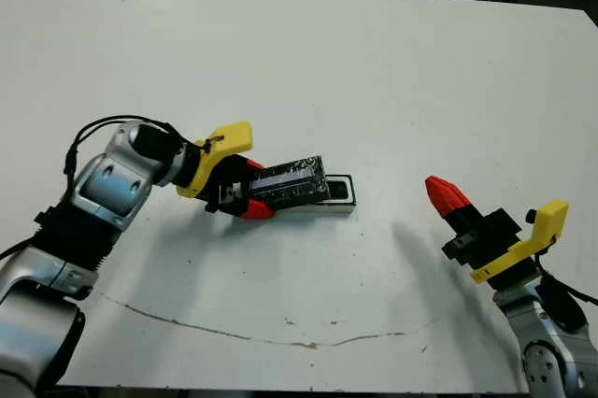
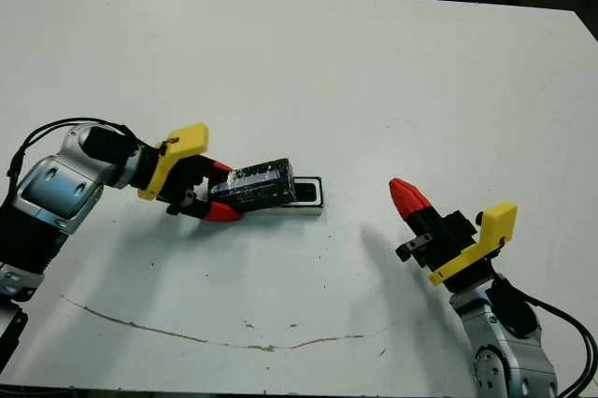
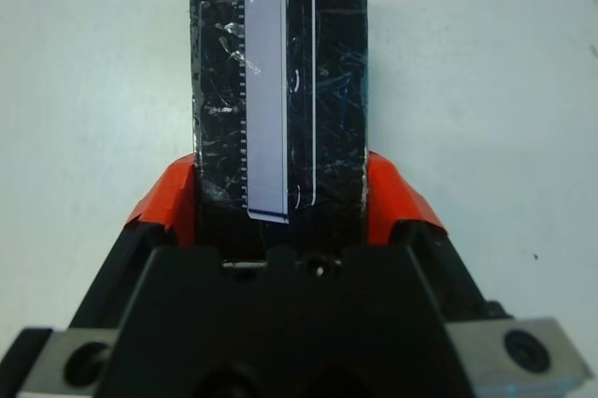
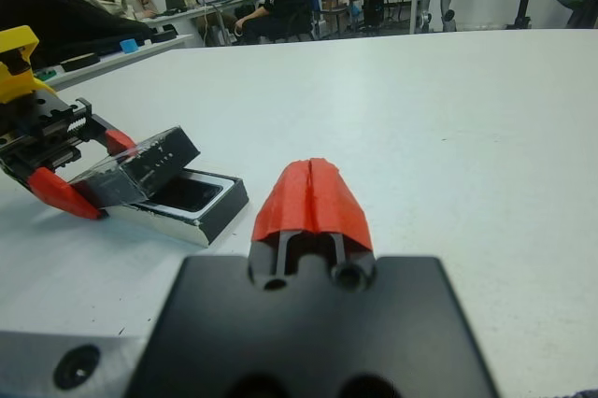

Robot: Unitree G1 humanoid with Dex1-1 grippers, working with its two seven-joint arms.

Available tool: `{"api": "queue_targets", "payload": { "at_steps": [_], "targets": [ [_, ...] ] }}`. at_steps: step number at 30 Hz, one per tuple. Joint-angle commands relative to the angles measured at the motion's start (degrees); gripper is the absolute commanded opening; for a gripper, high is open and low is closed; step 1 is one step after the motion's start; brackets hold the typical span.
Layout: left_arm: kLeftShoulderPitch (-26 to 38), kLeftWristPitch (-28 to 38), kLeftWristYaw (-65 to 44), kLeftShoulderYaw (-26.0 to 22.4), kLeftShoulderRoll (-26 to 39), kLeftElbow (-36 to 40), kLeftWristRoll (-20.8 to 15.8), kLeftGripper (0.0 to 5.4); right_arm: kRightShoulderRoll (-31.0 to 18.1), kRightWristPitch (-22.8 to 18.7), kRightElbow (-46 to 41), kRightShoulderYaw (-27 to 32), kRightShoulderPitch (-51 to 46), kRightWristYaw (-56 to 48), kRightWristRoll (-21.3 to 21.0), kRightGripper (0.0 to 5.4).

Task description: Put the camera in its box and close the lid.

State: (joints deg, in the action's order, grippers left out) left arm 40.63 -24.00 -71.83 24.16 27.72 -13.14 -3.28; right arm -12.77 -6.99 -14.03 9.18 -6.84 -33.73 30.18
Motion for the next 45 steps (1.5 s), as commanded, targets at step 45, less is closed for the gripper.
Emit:
{"api": "queue_targets", "payload": {
  "at_steps": [45],
  "targets": [
    [4.3,1.5,7.3,11.4,-15.2,-5.9,9.9,4.40,-0.2,1.0,-0.3,0.4,-1.0,1.0,0.4,0.00]
  ]
}}
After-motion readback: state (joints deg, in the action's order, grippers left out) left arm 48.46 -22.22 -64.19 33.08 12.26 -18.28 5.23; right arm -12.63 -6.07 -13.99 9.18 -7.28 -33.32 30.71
